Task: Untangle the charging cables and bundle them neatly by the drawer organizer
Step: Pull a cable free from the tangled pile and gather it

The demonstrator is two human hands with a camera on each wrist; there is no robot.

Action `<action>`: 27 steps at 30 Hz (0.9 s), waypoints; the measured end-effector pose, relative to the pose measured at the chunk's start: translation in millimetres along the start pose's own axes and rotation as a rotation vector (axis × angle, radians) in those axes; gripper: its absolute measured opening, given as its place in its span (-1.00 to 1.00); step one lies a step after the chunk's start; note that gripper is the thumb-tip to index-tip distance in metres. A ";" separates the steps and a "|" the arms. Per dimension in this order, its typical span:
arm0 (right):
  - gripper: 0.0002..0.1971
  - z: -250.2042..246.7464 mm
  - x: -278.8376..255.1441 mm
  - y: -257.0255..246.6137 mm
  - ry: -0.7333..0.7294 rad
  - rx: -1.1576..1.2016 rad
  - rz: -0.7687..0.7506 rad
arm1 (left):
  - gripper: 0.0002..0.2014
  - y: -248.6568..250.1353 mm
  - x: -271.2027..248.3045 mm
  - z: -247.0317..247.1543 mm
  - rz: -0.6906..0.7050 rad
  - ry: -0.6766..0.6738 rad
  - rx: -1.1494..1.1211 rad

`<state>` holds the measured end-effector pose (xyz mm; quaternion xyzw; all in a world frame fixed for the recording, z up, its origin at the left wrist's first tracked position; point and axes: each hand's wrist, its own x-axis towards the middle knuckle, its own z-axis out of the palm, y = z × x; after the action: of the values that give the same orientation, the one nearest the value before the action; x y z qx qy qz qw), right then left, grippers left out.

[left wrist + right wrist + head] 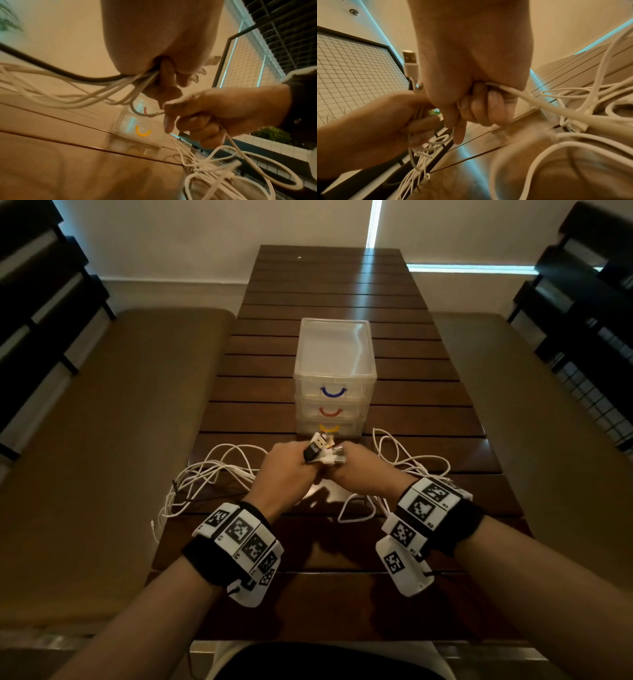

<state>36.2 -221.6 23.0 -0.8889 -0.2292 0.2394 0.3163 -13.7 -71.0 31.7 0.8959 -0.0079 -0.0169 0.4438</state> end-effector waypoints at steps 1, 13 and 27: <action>-0.76 -2.8 -2.1 0.0 0.022 0.040 -0.017 | -0.77 0.5 0.5 0.6 -0.025 -0.045 0.075; -0.51 -12.7 -31.4 39.4 -0.046 0.174 -0.024 | -0.63 -15.9 6.7 -45.8 -0.165 0.267 0.055; -0.46 3.9 -18.7 10.6 -0.039 -0.224 -0.017 | -0.63 -22.1 -6.0 -11.8 0.014 0.000 0.139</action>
<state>22.1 -237.6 18.5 -0.9119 -0.2680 0.2269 0.2127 -19.2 -48.0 21.4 0.9246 -0.0154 -0.0132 0.3804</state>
